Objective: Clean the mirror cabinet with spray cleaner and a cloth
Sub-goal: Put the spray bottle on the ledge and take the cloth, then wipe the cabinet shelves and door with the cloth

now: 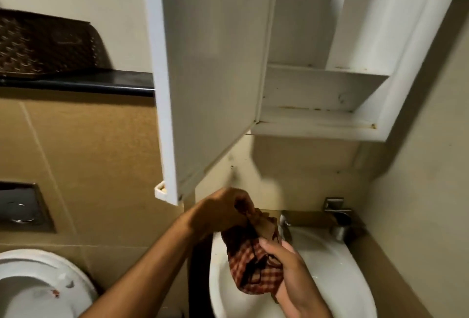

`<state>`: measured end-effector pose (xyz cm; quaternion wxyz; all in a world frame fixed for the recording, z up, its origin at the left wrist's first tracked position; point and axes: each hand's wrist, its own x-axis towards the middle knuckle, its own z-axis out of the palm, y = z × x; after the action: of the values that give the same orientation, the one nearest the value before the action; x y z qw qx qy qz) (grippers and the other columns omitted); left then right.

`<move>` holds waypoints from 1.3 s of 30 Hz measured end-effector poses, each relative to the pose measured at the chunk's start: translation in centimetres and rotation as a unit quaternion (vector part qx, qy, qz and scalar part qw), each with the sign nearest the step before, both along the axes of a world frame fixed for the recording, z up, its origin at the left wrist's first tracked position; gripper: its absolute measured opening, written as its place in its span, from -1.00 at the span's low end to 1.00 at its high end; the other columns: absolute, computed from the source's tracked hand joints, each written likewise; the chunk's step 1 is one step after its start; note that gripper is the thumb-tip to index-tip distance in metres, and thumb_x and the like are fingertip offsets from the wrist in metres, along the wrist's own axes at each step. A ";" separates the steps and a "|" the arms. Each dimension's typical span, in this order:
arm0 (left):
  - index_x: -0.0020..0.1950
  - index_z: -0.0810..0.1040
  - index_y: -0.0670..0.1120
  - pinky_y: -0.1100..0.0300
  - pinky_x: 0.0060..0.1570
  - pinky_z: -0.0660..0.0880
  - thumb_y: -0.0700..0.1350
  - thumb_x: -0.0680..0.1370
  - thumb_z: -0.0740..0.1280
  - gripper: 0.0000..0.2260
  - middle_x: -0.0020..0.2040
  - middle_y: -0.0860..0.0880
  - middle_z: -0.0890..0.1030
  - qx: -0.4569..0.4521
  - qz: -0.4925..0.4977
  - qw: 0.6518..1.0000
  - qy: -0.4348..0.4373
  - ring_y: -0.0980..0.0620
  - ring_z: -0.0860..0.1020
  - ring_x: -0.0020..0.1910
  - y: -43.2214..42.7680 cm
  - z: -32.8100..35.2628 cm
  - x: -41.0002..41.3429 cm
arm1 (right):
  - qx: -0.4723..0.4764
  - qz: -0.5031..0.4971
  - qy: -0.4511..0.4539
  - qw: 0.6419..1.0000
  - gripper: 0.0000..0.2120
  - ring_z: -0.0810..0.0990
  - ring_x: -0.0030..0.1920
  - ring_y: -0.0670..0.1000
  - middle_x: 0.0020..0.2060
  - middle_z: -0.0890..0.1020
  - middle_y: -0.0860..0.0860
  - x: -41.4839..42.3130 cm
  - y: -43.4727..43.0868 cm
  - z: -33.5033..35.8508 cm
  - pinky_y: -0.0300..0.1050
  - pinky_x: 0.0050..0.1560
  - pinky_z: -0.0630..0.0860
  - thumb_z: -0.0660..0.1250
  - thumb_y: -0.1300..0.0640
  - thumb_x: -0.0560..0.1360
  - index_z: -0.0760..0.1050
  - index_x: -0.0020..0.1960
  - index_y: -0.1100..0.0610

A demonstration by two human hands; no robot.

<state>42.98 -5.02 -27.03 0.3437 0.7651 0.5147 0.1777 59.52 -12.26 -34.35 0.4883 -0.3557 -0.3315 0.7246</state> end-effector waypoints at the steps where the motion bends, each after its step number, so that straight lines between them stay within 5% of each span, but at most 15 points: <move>1: 0.02 0.60 -0.03 0.23 -0.07 0.57 -0.23 0.46 0.40 -0.83 -0.07 0.03 0.64 -0.004 -0.017 1.000 0.001 0.05 0.61 -0.07 0.1 0.4 0.9 | -0.001 0.004 -0.025 1.000 -0.54 0.63 0.16 0.21 0.14 0.66 0.17 1.0 0.1 0.2 0.16 0.33 0.42 0.47 0.14 0.37 0.55 0.25 0.17; 8: 0.17 0.53 0.10 0.12 -0.11 0.54 -0.08 0.41 0.45 -0.65 -0.08 -0.01 0.65 -0.050 0.031 0.998 -0.015 -0.01 0.63 -0.09 1.7 2.1 8.4 | 0.025 0.028 -0.143 0.989 -0.46 0.68 0.07 0.09 0.05 0.71 0.07 6.7 1.0 2.4 0.07 0.19 0.55 0.56 0.03 0.26 0.55 0.21 0.07; 14: 0.21 0.53 0.05 0.12 -0.03 0.57 0.08 0.42 0.49 -0.60 0.04 -0.02 0.63 -0.080 0.105 0.976 -0.172 -0.01 0.61 0.00 3.2 3.7 11.3 | -0.018 -0.022 -0.056 0.998 -0.58 0.69 0.03 0.19 0.02 0.70 0.16 11.2 2.5 4.4 0.17 0.22 0.51 0.46 0.15 0.37 0.51 0.20 0.18; 22: 0.04 0.60 0.04 0.29 -0.12 0.48 0.01 0.51 0.41 -0.86 -0.01 0.07 0.64 0.138 0.174 0.942 -0.252 0.13 0.60 -0.05 5.1 8.6 15.8 | 0.072 -0.048 0.020 0.996 -0.58 0.66 0.10 0.24 0.08 0.68 0.19 15.3 5.5 10.2 0.26 0.26 0.47 0.41 0.15 0.41 0.50 0.26 0.15; 27: 0.04 0.57 0.03 0.39 -0.12 0.42 0.00 0.56 0.34 -0.89 -0.02 0.16 0.59 0.320 0.161 0.909 -0.214 0.27 0.53 -0.05 5.1 14.2 17.8 | 0.165 -0.096 0.033 0.981 -0.59 0.64 0.13 0.20 0.09 0.68 0.14 16.7 8.4 15.3 0.22 0.22 0.51 0.41 0.16 0.43 0.49 0.28 0.10; 33: 0.18 0.54 -0.02 0.27 0.10 0.43 -0.02 0.56 0.34 -0.78 0.12 0.07 0.49 0.562 0.132 0.812 -0.090 0.15 0.46 0.12 8.5 21.9 19.4 | 0.267 -0.127 0.069 0.953 -0.65 0.64 0.16 0.18 0.12 0.67 0.14 17.0 12.9 22.8 0.23 0.26 0.49 0.33 0.20 0.53 0.48 0.31 0.14; 39: 0.28 0.50 -0.17 0.09 0.12 0.44 -0.26 0.48 0.28 -0.65 0.24 -0.12 0.51 0.729 0.211 0.651 0.017 -0.08 0.46 0.20 13.5 29.8 17.7 | 0.315 -0.181 0.066 0.929 -0.71 0.65 0.13 0.16 0.09 0.68 0.11 16.5 17.2 29.7 0.19 0.19 0.55 0.33 0.24 0.55 0.51 0.26 0.14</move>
<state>60.68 8.46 2.72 -0.3798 0.6432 0.3728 0.5504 76.07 4.92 -4.65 0.7191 -0.1887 -0.4395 0.5041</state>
